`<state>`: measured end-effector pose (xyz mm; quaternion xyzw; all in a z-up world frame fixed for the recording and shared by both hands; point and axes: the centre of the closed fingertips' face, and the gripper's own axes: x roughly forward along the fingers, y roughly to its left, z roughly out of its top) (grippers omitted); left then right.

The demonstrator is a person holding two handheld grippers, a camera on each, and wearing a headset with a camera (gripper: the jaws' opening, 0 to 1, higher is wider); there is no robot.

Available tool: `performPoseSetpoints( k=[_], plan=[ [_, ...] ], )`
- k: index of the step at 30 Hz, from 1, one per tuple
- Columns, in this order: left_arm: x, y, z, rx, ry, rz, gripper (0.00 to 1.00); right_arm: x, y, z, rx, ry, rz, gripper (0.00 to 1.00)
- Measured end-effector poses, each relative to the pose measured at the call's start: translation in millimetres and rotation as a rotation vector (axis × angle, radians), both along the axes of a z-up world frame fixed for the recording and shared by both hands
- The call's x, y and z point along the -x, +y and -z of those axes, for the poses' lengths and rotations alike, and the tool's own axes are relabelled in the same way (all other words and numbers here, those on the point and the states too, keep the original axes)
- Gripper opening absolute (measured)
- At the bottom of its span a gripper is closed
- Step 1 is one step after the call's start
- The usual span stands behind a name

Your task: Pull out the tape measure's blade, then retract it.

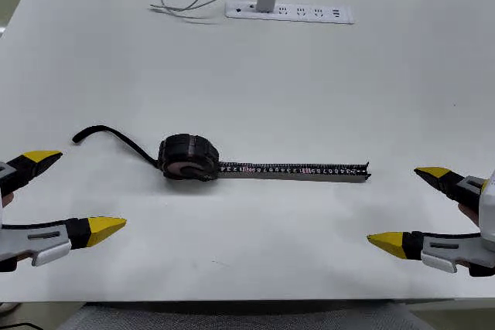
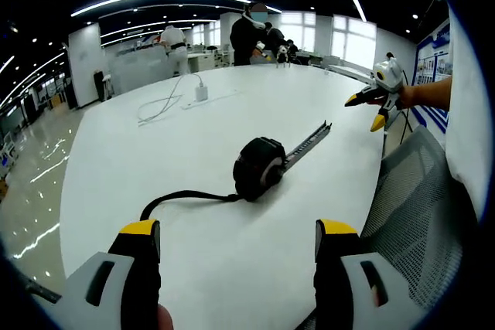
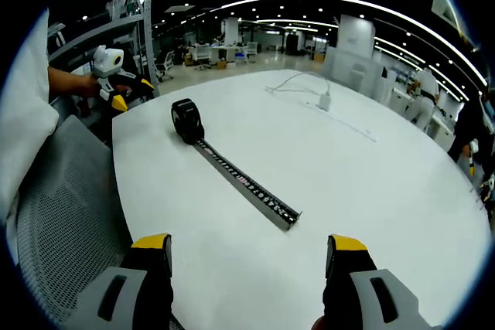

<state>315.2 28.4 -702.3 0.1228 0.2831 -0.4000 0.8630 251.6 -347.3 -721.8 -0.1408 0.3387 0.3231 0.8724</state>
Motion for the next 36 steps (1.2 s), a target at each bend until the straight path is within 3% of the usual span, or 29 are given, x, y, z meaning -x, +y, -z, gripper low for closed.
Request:
performPoseSetpoints(
  k=[9,12,17,21,28,36],
  plan=[
    [11.3,10.1,8.6,0.014,0.024,-0.047,0.89,8.7,1.4,4.2,-0.024,-0.006,0.034,0.90],
    [16.9,9.8,10.6,0.022,0.022,-0.047,0.89,11.7,4.1,3.7,-0.065,0.002,0.055,0.92],
    [23.7,7.5,15.6,0.050,0.040,-0.054,0.94,15.9,6.4,10.1,-0.067,0.005,0.065,0.97],
    [29.5,4.8,18.5,0.048,0.046,-0.050,0.97,17.5,5.8,13.8,-0.066,0.004,0.069,0.99],
    [34.6,4.1,21.1,0.042,0.056,-0.055,0.99,24.0,5.7,20.4,-0.063,0.033,0.058,0.99],
    [32.5,3.1,19.7,0.052,0.053,-0.056,0.99,25.6,6.1,22.4,-0.063,0.039,0.055,0.99]
  ],
)
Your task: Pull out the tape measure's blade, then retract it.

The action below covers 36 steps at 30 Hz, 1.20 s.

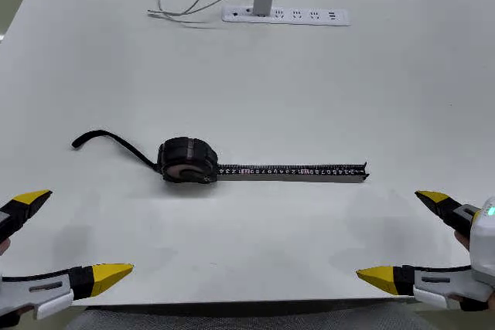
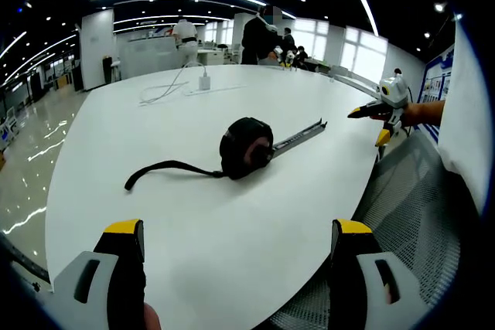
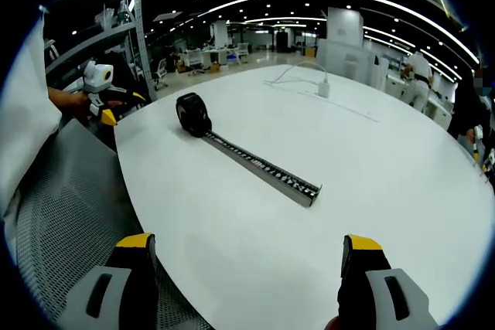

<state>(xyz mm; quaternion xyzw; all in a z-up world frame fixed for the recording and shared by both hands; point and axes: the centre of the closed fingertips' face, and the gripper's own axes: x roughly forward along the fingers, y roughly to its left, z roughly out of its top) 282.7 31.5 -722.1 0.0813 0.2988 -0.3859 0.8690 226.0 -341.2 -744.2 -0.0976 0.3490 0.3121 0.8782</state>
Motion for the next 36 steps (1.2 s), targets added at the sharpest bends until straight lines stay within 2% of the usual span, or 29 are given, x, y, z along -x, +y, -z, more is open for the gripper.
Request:
performPoseSetpoints(
  k=[9,15,26,36],
  plan=[
    [-0.1,-4.4,-0.8,0.019,0.006,-0.007,0.99,1.8,0.6,1.1,-0.006,0.004,0.003,0.99],
    [0.2,-6.6,-1.6,0.017,0.004,-0.005,0.98,1.6,2.1,2.1,-0.005,0.003,-0.004,0.99],
    [-3.0,-3.6,-2.5,0.015,0.004,-0.022,0.98,-1.6,1.4,0.5,-0.004,-0.003,-0.002,0.99],
    [-2.1,-4.1,-1.5,0.023,0.018,-0.029,0.98,-0.4,3.0,0.3,-0.006,0.004,-0.008,0.99]
  ],
)
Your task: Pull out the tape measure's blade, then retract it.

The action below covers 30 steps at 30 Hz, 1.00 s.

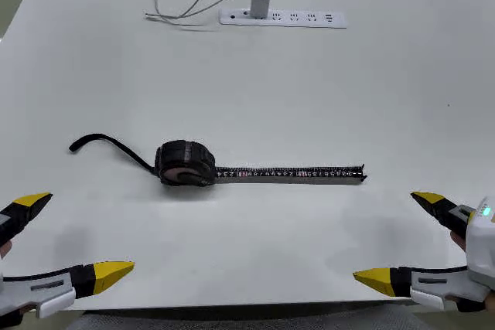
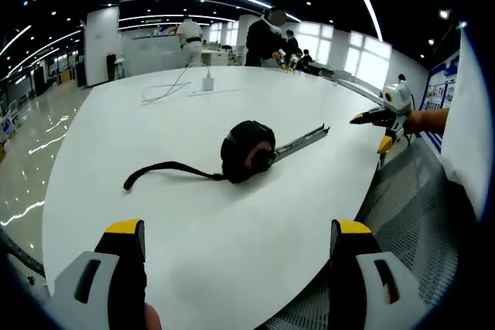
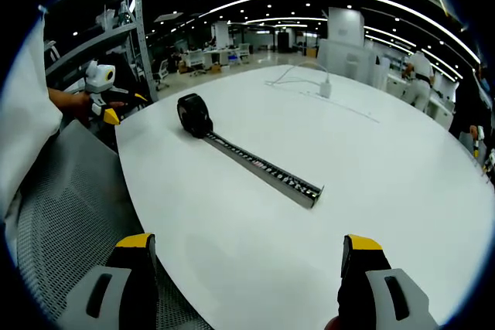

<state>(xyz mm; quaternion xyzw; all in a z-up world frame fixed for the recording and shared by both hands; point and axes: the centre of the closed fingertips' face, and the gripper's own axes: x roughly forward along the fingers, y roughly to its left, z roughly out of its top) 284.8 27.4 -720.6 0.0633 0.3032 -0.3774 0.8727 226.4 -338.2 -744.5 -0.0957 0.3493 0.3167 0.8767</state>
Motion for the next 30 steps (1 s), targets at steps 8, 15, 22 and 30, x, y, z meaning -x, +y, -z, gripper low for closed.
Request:
performPoseSetpoints(
  k=[8,15,22,30],
  plan=[
    [1.2,-0.8,2.9,-0.005,0.008,-0.003,0.97,-1.0,1.3,-0.5,0.000,-0.001,-0.005,0.99],
    [-1.8,-6.5,2.3,0.000,0.009,-0.012,0.97,-1.9,2.5,-0.6,-0.005,-0.001,-0.005,0.99],
    [-4.5,-20.0,1.7,0.016,0.014,-0.008,0.97,-2.6,3.2,1.8,0.007,0.002,-0.018,0.98],
    [-11.5,-36.3,2.1,0.024,0.027,-0.014,0.96,-6.7,3.1,0.9,0.003,-0.002,-0.018,0.98]
  ],
)
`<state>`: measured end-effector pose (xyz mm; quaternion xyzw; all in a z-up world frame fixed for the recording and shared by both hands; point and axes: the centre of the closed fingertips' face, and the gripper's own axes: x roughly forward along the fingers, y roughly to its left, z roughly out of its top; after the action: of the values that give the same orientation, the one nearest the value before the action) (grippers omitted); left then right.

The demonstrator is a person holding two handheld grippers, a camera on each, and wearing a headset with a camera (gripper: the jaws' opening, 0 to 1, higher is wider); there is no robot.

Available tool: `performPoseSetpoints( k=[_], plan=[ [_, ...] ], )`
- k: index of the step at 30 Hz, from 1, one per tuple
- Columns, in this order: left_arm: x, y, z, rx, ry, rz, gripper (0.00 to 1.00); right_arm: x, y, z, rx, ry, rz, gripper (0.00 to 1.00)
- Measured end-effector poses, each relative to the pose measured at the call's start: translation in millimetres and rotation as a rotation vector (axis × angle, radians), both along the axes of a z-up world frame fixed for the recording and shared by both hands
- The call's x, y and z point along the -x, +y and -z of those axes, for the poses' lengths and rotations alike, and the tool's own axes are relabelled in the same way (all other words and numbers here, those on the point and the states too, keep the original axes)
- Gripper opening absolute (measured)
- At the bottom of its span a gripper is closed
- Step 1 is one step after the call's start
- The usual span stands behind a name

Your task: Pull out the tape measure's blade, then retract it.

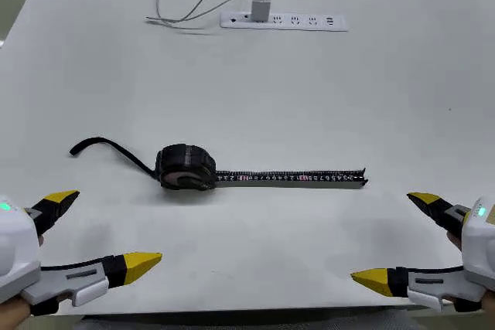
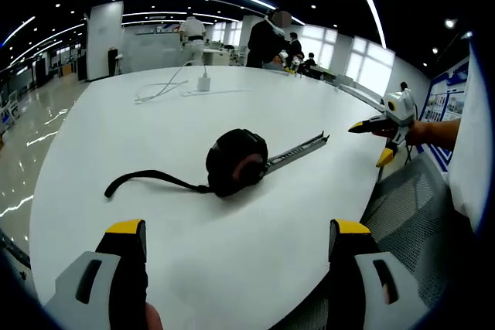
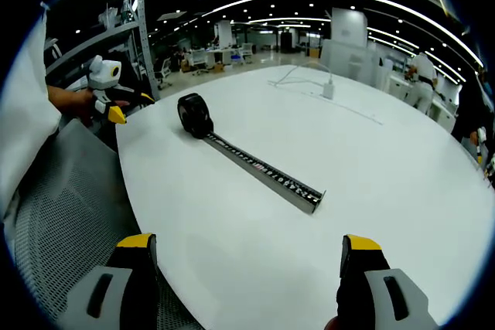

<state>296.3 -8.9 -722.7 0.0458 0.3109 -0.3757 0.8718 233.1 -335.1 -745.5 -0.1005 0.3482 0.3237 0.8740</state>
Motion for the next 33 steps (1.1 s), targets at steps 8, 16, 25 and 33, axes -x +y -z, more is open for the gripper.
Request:
performPoseSetpoints(
  k=[8,16,25,33],
  plan=[
    [-6.8,-15.2,3.6,0.000,0.010,0.009,0.95,-2.0,-1.3,1.1,0.000,0.002,0.000,0.98],
    [-13.1,-34.8,2.7,0.008,-0.001,0.030,0.93,-1.9,-3.6,2.3,-0.003,0.006,0.007,0.98],
    [-24.3,-52.1,2.1,0.020,-0.002,0.027,0.92,-3.7,-4.5,2.8,-0.003,0.005,0.008,0.98],
    [-30.8,-64.4,9.4,0.028,0.026,0.009,0.92,-5.1,-6.2,2.2,-0.002,0.004,0.009,0.98]
  ],
)
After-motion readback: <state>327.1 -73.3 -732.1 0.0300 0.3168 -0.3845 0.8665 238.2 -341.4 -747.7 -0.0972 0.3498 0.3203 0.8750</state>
